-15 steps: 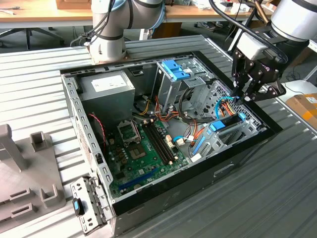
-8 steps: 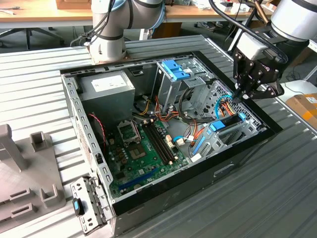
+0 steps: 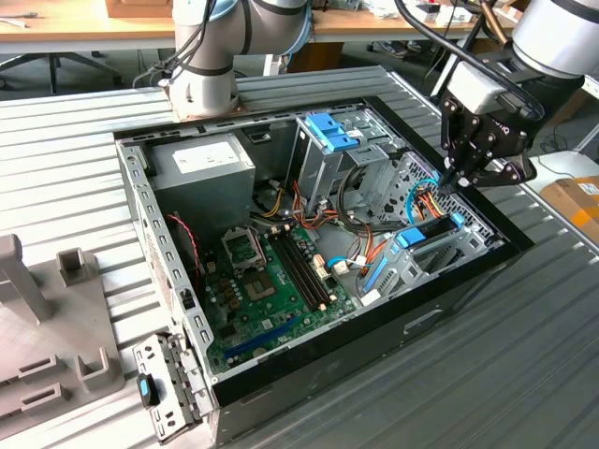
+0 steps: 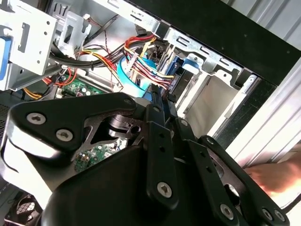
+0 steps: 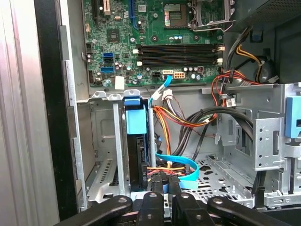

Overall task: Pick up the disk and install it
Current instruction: 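Insert the second disk wire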

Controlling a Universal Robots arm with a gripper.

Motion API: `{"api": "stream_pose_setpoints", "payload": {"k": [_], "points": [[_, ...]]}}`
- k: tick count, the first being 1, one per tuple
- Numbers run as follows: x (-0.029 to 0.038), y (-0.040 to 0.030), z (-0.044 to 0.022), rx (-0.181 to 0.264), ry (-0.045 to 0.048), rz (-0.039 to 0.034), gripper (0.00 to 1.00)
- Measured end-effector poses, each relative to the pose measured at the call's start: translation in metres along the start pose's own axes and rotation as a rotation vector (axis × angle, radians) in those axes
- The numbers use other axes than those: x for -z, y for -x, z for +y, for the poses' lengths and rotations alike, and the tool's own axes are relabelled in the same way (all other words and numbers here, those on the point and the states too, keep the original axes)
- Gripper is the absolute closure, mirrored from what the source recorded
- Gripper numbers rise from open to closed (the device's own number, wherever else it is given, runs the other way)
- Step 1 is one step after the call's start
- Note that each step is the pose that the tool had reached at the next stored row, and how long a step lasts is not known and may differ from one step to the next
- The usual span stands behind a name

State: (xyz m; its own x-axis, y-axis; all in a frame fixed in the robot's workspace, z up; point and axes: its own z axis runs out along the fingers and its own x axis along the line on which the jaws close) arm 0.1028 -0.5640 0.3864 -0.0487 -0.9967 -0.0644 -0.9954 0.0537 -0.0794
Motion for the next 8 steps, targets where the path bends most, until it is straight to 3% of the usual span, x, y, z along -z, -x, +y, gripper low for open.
{"api": "stream_pose_setpoints", "payload": {"k": [3,4,7,8], "points": [[-0.0004,-0.0058,-0.0001,0.008,-0.0056,-0.0107,0.83],[-0.0038,-0.0191,0.0011,0.031,-0.0196,-0.0257,0.83],[-0.0043,-0.0219,0.0043,0.038,-0.0271,-0.0305,0.83],[-0.0042,-0.0222,0.006,0.038,-0.0337,-0.0402,0.83]]}}
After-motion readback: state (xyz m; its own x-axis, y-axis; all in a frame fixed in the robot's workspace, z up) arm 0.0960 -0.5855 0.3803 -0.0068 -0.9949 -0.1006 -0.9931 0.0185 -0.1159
